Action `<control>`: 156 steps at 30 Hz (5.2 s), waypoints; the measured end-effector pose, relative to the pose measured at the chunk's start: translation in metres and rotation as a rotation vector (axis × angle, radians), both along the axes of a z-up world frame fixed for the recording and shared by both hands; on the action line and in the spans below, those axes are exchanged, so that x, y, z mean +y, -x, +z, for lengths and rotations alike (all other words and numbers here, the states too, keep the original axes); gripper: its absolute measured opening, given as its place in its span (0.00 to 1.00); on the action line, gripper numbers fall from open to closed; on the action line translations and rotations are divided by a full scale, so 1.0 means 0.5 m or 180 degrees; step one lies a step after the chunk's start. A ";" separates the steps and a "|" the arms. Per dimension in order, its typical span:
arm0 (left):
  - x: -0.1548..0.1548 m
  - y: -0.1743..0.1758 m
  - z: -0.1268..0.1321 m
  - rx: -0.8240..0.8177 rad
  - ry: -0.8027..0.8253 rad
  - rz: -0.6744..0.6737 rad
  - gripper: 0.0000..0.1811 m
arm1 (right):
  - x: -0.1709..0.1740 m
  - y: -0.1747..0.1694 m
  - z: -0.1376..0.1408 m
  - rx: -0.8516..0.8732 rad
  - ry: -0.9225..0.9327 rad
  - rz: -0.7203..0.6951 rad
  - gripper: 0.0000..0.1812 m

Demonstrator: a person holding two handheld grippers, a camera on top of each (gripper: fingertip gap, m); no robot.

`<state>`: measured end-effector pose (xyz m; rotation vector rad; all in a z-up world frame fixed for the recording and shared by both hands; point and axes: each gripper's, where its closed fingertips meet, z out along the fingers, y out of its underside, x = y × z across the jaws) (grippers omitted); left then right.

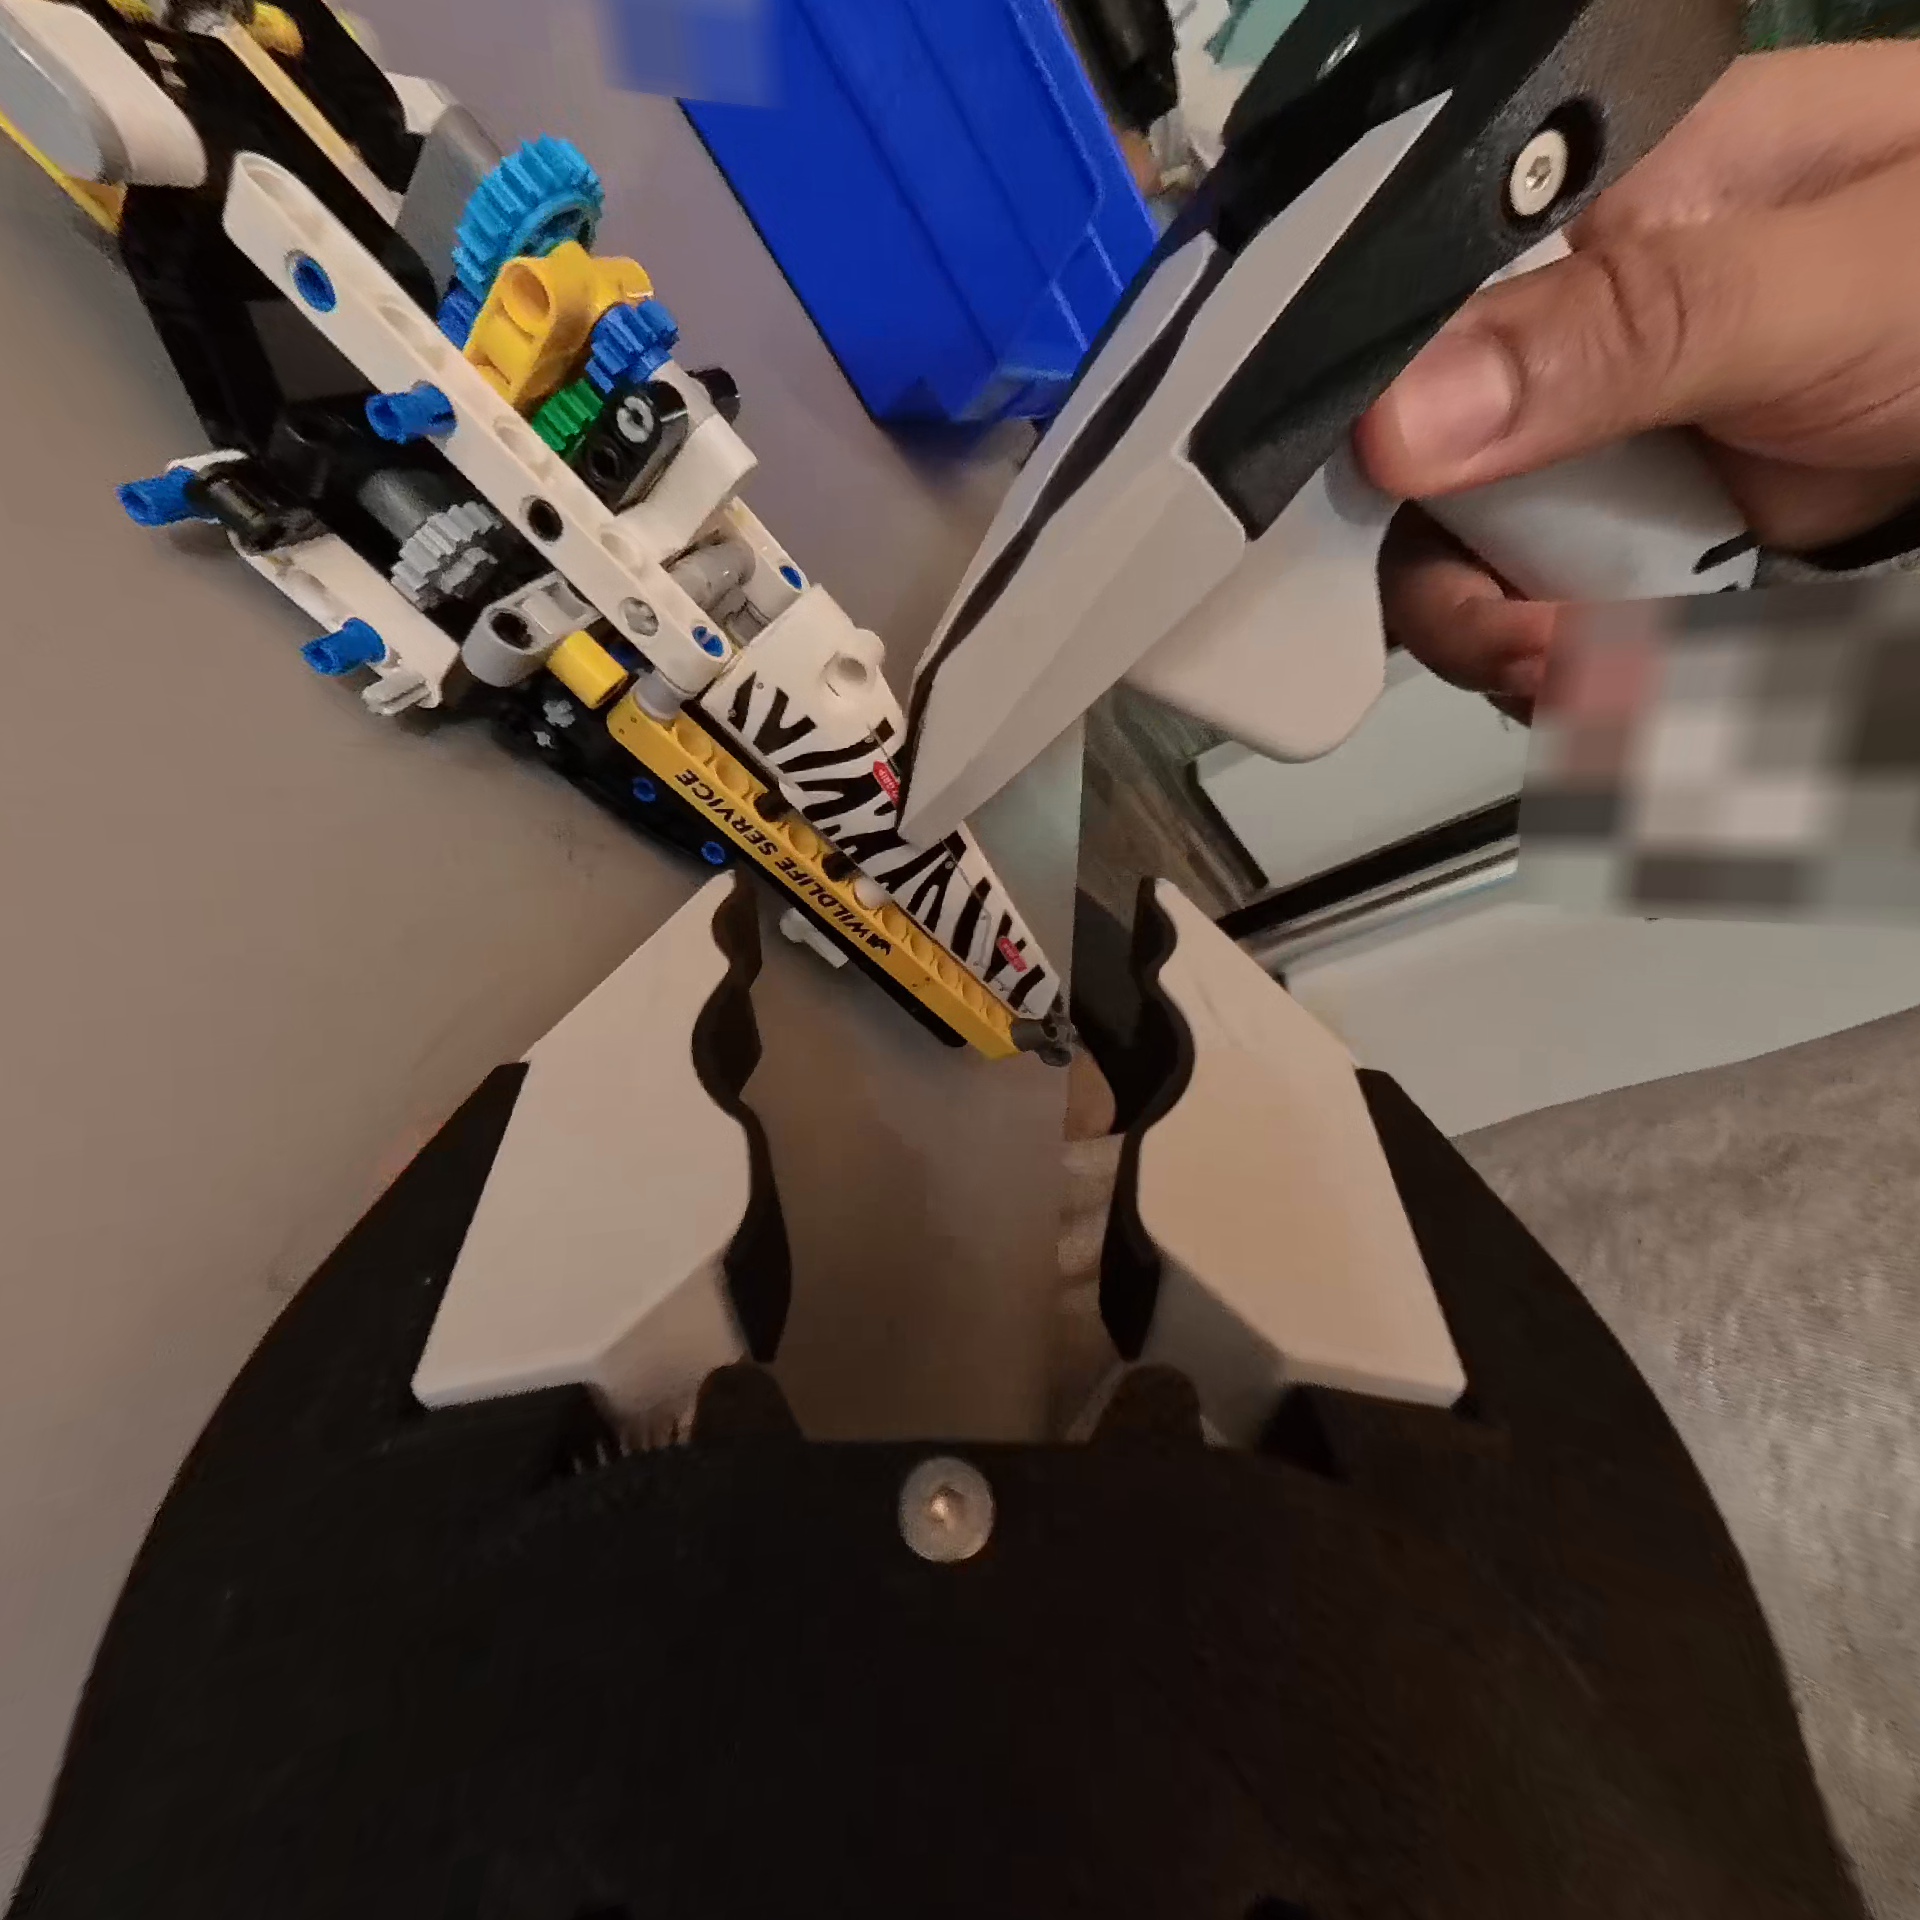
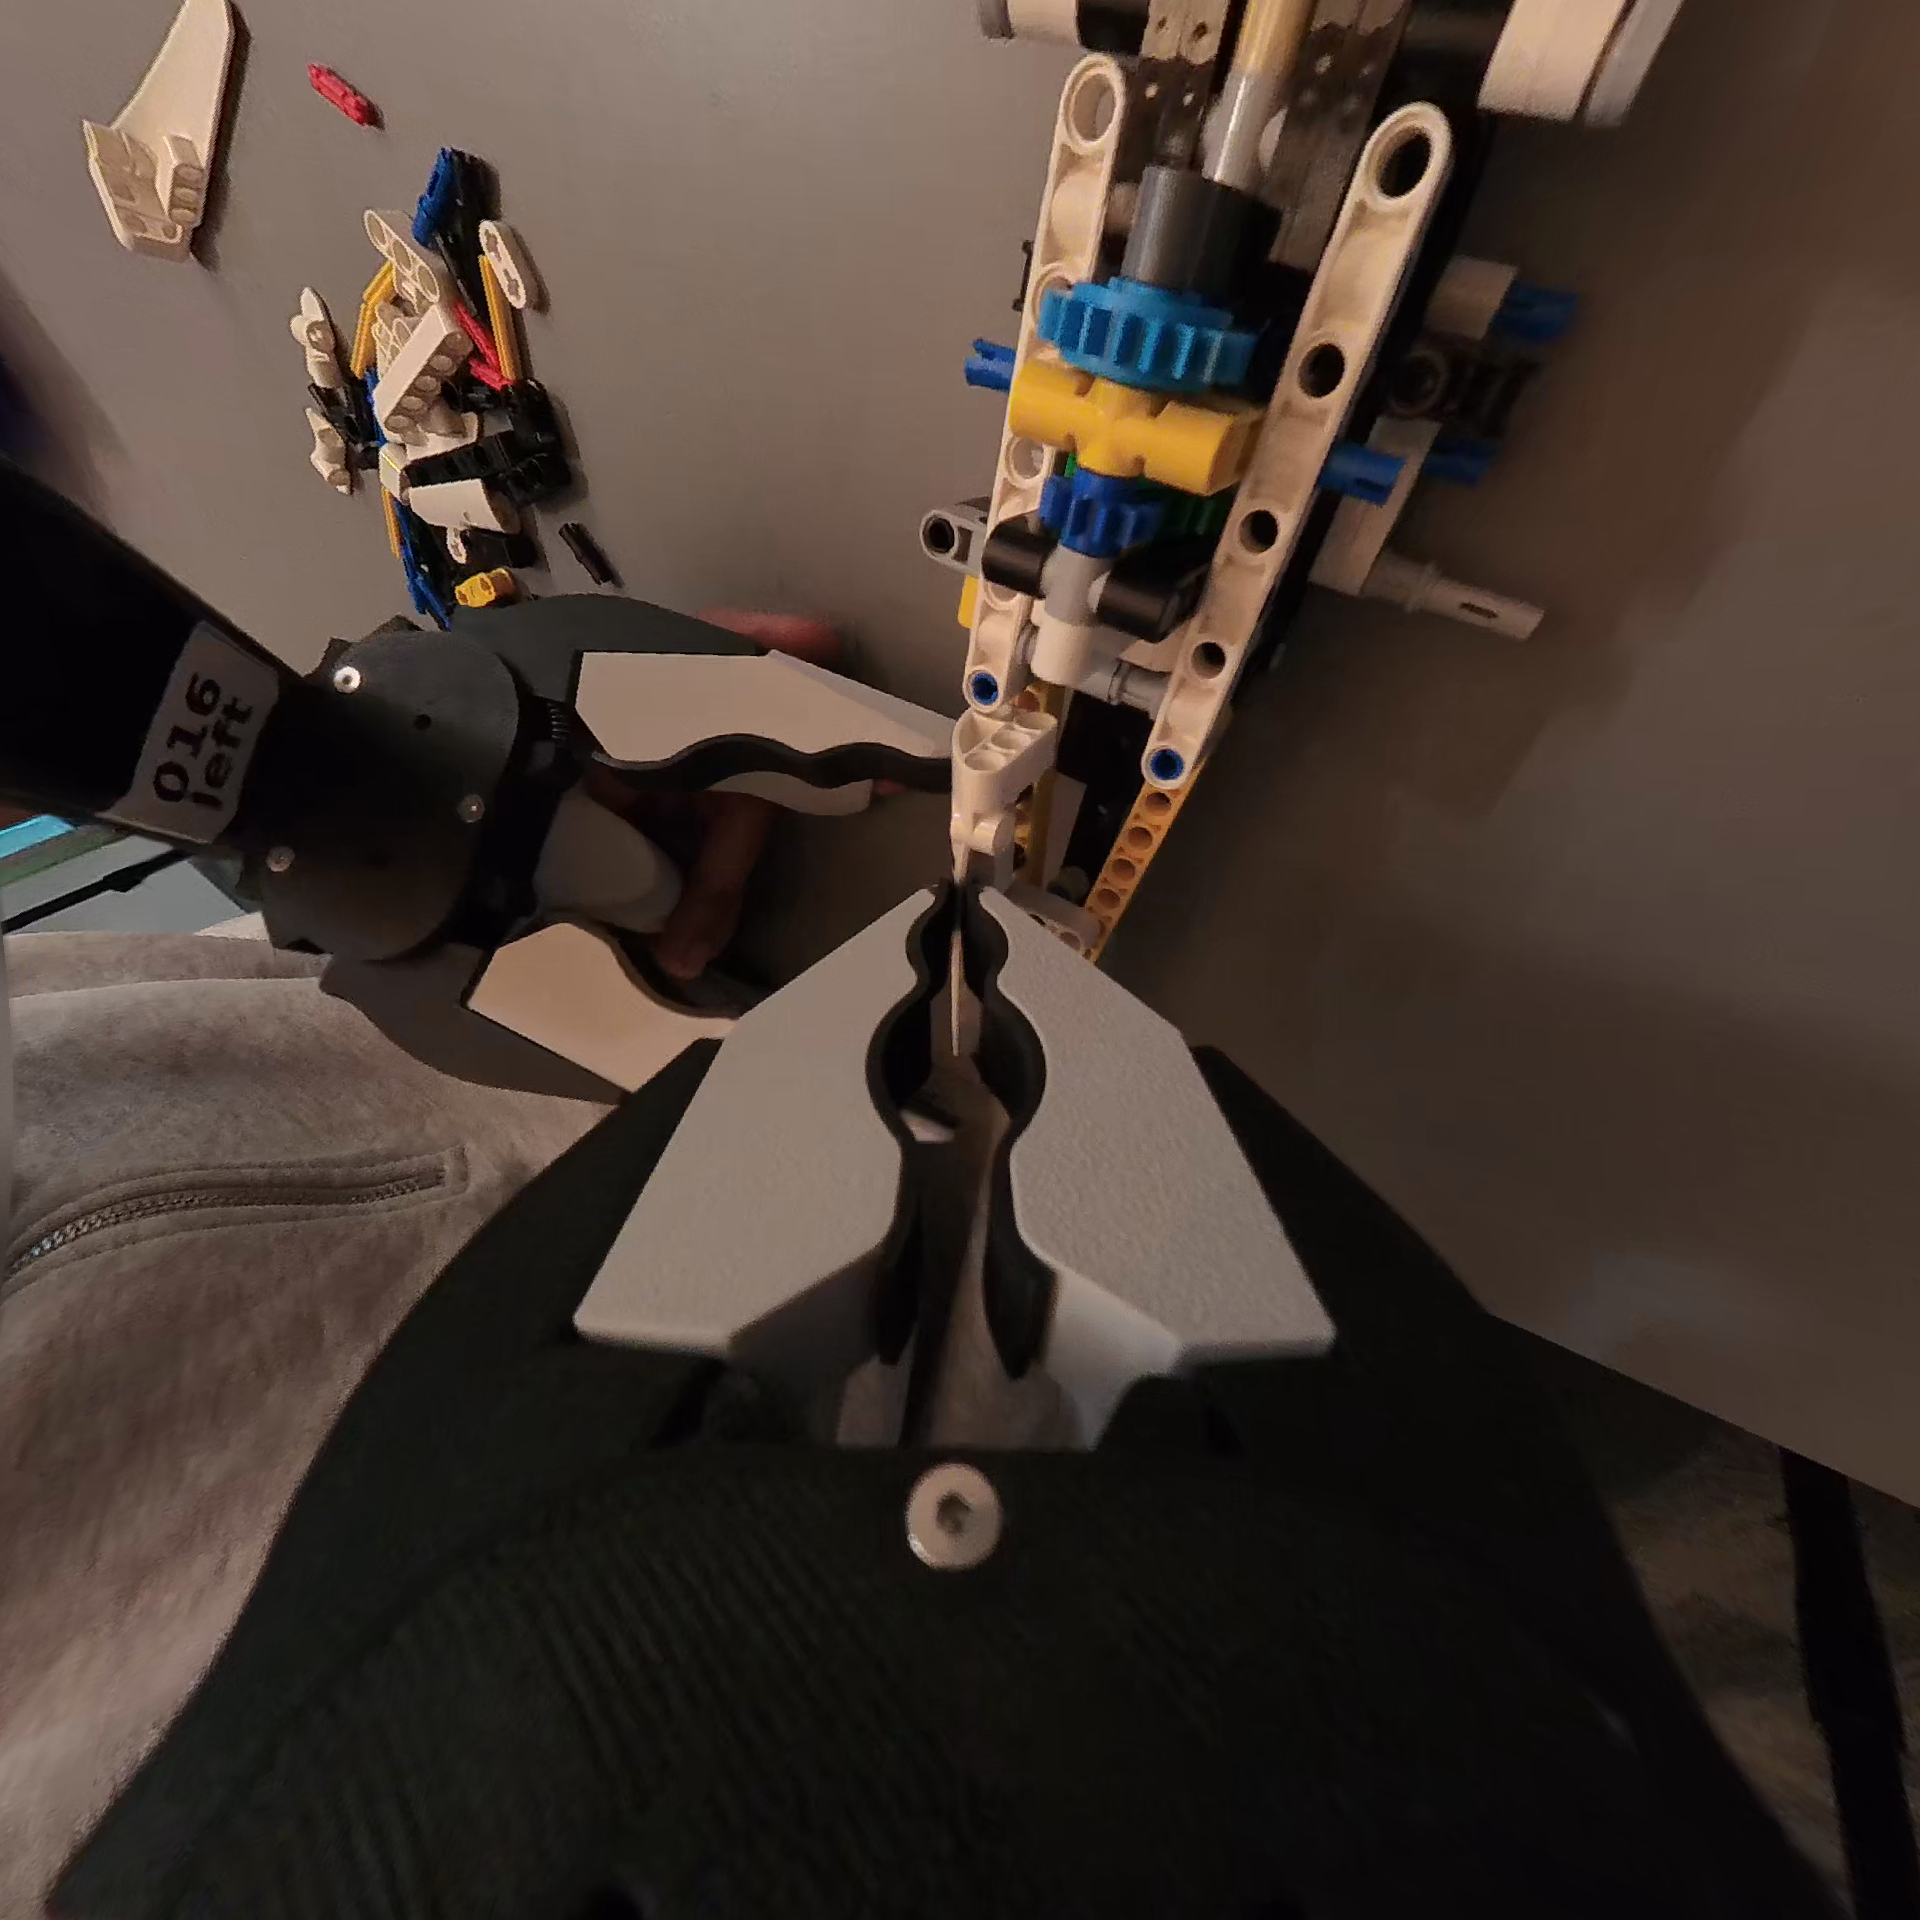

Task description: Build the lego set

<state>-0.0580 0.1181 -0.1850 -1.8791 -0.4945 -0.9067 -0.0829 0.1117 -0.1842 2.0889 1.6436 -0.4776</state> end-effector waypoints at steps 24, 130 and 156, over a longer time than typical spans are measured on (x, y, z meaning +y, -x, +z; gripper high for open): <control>0.024 -0.004 0.002 -0.0199 -0.0003 -0.0111 0.37 | 0.021 -0.003 0.001 -0.0197 -0.0055 0.0346 0.00; 0.057 -0.023 0.016 -0.0664 -0.0074 0.0212 0.46 | 0.047 -0.003 0.005 0.0825 -0.0546 0.0941 0.00; 0.056 -0.018 0.010 -0.0723 -0.0145 0.0215 0.39 | 0.046 0.001 0.003 0.0764 -0.0595 0.0943 0.00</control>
